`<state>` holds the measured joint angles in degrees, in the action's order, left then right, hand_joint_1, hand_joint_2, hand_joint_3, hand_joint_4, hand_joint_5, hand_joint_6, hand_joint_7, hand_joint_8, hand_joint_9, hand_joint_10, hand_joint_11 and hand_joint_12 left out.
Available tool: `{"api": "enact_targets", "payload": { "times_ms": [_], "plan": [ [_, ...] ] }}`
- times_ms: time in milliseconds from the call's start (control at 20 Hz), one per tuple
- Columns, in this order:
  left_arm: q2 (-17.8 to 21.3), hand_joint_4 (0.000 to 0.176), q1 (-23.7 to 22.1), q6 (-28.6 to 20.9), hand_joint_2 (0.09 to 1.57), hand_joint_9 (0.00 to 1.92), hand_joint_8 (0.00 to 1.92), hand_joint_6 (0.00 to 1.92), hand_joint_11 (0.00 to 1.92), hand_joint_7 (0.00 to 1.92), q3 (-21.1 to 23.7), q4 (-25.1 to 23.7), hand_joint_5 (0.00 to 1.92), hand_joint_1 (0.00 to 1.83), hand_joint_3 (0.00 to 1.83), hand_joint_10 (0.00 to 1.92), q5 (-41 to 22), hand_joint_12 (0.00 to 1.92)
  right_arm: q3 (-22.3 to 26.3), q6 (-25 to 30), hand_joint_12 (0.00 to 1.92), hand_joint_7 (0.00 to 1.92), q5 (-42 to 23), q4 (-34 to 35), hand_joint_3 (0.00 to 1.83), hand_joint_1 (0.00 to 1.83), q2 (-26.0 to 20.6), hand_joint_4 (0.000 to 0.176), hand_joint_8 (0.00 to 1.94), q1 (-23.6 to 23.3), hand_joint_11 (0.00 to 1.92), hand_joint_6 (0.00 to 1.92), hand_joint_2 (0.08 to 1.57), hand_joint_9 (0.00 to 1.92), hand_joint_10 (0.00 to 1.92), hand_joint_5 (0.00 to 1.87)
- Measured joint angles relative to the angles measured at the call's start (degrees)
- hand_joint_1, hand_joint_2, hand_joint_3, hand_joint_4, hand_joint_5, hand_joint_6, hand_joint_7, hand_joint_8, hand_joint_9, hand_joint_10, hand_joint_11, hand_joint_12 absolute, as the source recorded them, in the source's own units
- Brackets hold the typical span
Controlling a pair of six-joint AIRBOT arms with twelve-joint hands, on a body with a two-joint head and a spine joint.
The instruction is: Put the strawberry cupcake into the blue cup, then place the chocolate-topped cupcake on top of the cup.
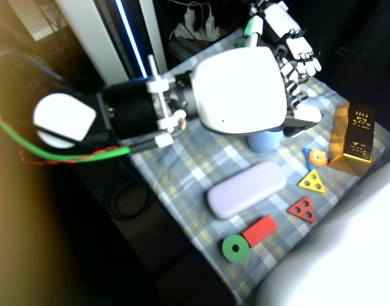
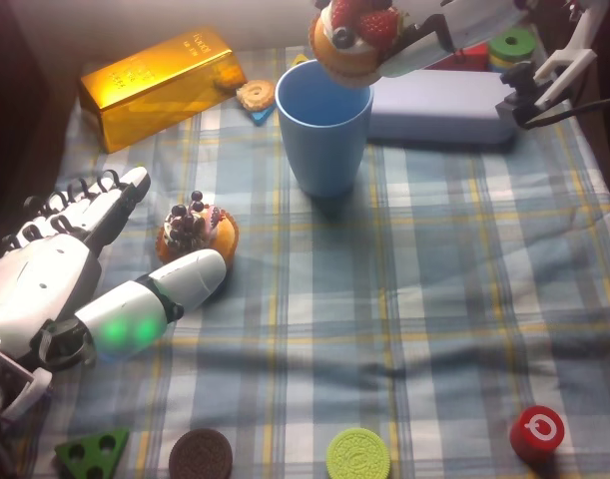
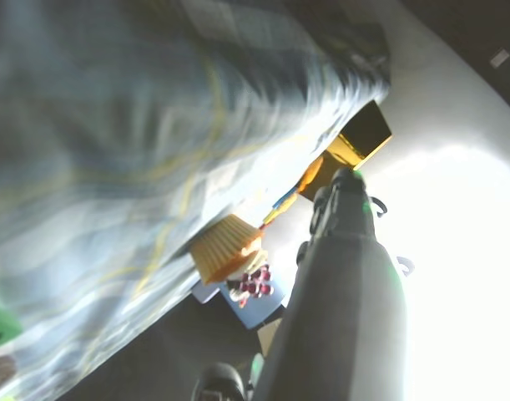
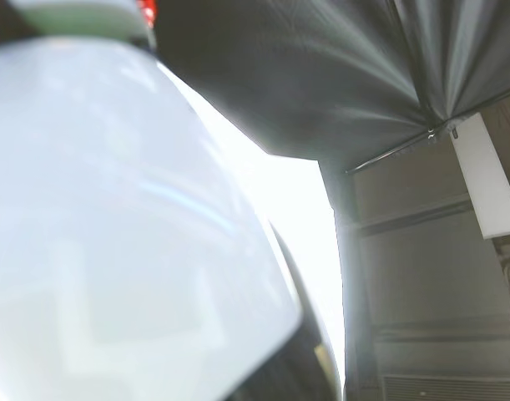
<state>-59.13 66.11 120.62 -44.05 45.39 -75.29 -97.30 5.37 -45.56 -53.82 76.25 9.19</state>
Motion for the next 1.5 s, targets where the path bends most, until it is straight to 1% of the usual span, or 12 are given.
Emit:
{"api": "enact_targets", "payload": {
  "times_ms": [450,500,550,600,650,700,800,900,950,1050,1300,1500],
  "plan": [
    [0.0,0.121,0.02,-0.02,0.91,0.08,0.0,0.0,0.0,0.07,0.0,0.0,0.09,0.0,0.0,0.0,-0.13,0.0,-0.96,0.0,1.51,1.12,-0.11,-0.44,0.0,1.14,1.84,0.0,0.0,1.09,0.57,1.03,1.12,0.96,0.5,0.94],
    [0.0,0.124,0.0,-0.02,0.92,0.07,0.0,0.0,0.0,0.06,0.0,0.02,0.07,0.0,0.0,0.0,-0.13,0.0,-1.18,0.0,1.57,1.05,-0.17,-0.44,0.0,1.11,1.88,0.0,0.0,1.09,0.51,0.94,1.1,0.79,0.65,1.0],
    [0.0,0.085,0.02,0.0,0.93,0.08,0.0,0.0,0.0,0.07,0.0,0.02,0.07,0.0,0.01,0.0,-0.15,0.0,-1.25,0.0,1.44,1.1,-0.11,-0.39,0.0,1.04,1.88,0.0,0.01,1.09,0.57,0.38,0.98,0.89,0.57,0.91],
    [0.0,0.075,0.02,-0.02,0.94,0.07,0.0,0.0,0.0,0.07,0.0,0.04,0.08,0.0,0.01,0.0,-0.15,0.0,-1.25,0.0,1.47,1.07,-0.04,-0.46,0.0,1.02,1.88,0.022,0.01,1.09,0.52,0.15,0.93,0.91,0.5,0.93],
    [0.0,0.079,0.02,0.0,0.94,0.08,0.01,0.01,0.0,0.08,0.0,0.02,0.09,0.0,0.01,0.0,-0.15,0.0,-1.25,0.0,1.44,1.01,0.0,-0.66,0.0,1.03,1.88,0.026,0.0,1.09,0.47,0.04,0.93,0.91,0.39,0.95],
    [0.0,0.081,0.02,-0.02,0.95,0.08,0.01,0.01,0.0,0.08,0.0,0.02,0.08,0.0,0.01,0.01,-0.15,0.0,-1.25,0.0,1.18,0.95,0.11,-1.18,0.0,1.04,1.88,0.0,0.0,1.09,0.51,0.0,0.91,0.92,0.17,0.94],
    [0.0,0.093,0.0,-0.02,0.93,0.08,0.01,0.01,0.0,0.07,0.0,0.02,0.08,0.0,0.0,0.01,-0.15,0.0,-1.25,0.0,1.12,0.88,0.31,-1.36,0.0,1.03,1.9,0.0,0.0,1.14,0.51,0.0,0.89,0.91,0.08,0.86],
    [0.0,0.082,0.0,0.0,0.93,0.08,0.0,0.01,0.0,0.07,0.0,0.04,0.08,0.0,0.0,0.01,-0.13,0.0,-1.25,0.0,1.25,0.86,0.52,-1.49,0.0,1.05,1.95,0.0,0.0,1.14,0.42,0.0,0.95,0.88,0.02,0.82],
    [0.0,0.062,0.0,-0.02,0.95,0.08,0.0,0.0,0.0,0.07,0.0,0.02,0.08,0.0,0.01,0.01,-0.13,0.0,-1.25,0.02,1.25,0.84,0.48,-1.55,0.0,1.0,1.97,0.0,0.0,1.14,0.43,0.0,0.97,0.89,0.01,0.77],
    [0.0,0.096,0.02,-0.02,0.93,0.09,0.0,0.0,0.0,0.08,0.0,0.04,0.08,0.0,0.0,0.01,-0.13,0.0,-1.25,0.04,1.24,0.64,0.5,-1.73,0.0,0.92,1.97,0.005,0.0,1.14,0.27,0.0,1.03,0.7,0.0,0.59],
    [0.0,0.092,0.02,-0.02,0.93,0.12,0.0,0.0,0.01,0.09,0.0,0.02,0.09,0.0,0.0,0.01,-0.11,0.0,-1.25,0.17,1.23,0.79,0.48,-1.9,0.0,1.03,2.08,0.0,0.0,1.14,0.35,0.0,0.96,0.8,0.01,0.7],
    [0.0,0.104,0.02,-0.02,0.92,0.1,0.0,0.0,0.01,0.08,0.0,0.02,0.09,0.0,0.0,0.01,-0.11,0.0,-1.25,0.24,1.14,0.83,0.48,-2.14,0.0,1.03,2.08,0.0,0.0,1.14,0.41,0.0,0.94,0.84,0.0,0.74]
  ]
}}
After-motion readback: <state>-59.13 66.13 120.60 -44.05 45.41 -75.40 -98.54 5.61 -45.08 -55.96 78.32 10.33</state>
